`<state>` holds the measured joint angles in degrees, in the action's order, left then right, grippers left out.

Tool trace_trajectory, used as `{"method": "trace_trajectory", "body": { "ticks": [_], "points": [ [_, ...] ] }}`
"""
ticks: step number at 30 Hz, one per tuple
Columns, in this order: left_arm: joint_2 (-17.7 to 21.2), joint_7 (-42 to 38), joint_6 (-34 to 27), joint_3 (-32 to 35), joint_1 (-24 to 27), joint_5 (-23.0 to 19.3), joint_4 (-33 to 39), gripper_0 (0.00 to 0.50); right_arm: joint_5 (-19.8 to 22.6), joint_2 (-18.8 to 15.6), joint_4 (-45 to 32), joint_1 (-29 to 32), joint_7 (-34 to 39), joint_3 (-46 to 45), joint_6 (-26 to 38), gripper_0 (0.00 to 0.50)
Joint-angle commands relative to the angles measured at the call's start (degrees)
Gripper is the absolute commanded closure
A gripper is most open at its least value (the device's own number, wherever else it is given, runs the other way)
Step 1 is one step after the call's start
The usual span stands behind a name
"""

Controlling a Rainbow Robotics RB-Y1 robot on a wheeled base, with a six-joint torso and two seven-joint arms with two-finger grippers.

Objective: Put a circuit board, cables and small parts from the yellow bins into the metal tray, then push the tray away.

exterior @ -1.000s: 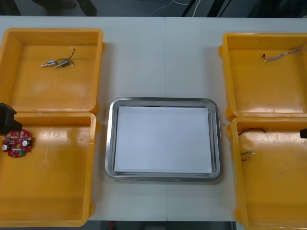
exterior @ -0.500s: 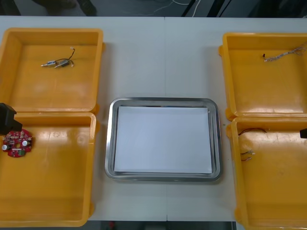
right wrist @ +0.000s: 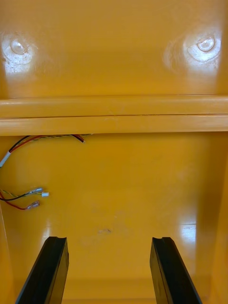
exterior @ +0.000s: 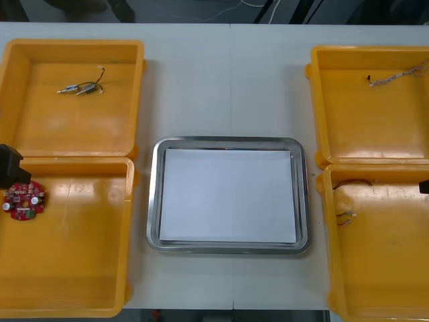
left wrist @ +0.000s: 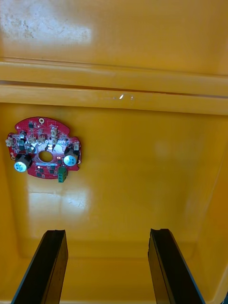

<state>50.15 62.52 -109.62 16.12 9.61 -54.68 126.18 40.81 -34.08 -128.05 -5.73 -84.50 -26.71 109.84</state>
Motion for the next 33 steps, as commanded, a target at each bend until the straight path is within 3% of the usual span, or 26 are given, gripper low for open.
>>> {"method": "trace_trajectory", "body": {
  "ticks": [1,33],
  "points": [
    [2.6,4.4,-0.4,1.7,-1.2,-0.1,1.6,0.000,0.4,-2.0,-0.3,0.9,2.1,-1.1,0.2,0.000],
    [2.6,4.4,-0.4,1.7,-1.2,-0.1,1.6,0.000,0.4,-2.0,-0.3,0.9,2.1,-1.1,0.2,0.000]
  ]
}}
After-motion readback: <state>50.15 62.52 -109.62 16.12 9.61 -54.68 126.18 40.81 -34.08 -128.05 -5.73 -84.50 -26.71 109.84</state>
